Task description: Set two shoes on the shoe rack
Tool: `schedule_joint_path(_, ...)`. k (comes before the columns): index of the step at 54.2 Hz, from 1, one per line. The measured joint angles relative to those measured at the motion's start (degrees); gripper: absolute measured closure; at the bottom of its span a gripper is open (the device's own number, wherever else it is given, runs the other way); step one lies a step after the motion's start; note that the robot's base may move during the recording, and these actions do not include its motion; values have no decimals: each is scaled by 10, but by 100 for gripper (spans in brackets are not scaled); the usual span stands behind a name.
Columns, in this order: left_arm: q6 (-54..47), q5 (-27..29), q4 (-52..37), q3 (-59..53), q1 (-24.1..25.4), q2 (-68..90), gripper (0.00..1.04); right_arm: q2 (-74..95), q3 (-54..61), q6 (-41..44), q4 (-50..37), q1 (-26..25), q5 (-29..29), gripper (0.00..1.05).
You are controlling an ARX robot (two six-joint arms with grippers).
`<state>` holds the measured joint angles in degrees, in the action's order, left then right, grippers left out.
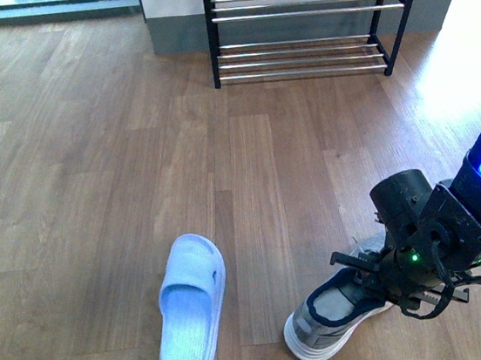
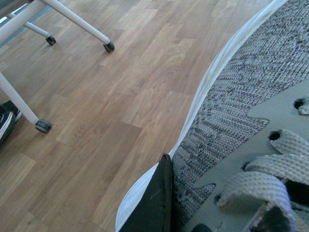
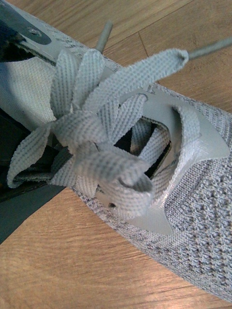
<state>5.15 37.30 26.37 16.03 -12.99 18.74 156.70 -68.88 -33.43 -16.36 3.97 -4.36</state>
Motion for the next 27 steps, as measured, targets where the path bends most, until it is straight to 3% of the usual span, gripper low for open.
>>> schedule_joint_path(9,0,0,0,0,0,0,103,-31,56,108,-71,10,-73,103)
schedule_joint_path(27,0,0,0,0,0,0,103,-240,204,339,-179,8,-110,103)
